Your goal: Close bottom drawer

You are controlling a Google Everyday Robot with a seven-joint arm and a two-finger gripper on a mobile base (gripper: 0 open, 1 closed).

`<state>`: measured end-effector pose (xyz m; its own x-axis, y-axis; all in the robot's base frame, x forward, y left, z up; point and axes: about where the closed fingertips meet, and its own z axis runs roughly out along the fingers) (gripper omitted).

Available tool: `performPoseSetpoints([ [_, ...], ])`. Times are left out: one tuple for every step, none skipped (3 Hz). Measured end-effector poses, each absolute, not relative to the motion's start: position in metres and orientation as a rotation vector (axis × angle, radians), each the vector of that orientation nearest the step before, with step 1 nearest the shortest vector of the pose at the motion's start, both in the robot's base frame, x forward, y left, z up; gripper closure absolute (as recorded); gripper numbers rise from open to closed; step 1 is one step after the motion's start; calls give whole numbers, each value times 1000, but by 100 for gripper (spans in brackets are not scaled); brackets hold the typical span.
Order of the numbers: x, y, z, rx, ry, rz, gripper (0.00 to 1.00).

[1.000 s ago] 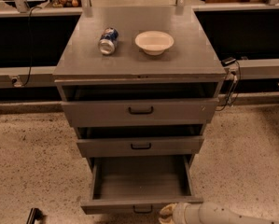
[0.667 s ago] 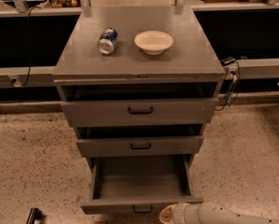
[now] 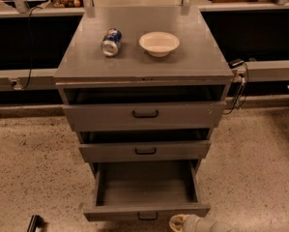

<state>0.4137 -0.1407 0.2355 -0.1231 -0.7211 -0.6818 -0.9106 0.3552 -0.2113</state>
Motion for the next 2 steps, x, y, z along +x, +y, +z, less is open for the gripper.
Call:
performPoseSetpoints([
  [432, -152, 229, -1319, 1864, 289, 100],
  [430, -156, 204, -1329, 1916, 309, 100],
])
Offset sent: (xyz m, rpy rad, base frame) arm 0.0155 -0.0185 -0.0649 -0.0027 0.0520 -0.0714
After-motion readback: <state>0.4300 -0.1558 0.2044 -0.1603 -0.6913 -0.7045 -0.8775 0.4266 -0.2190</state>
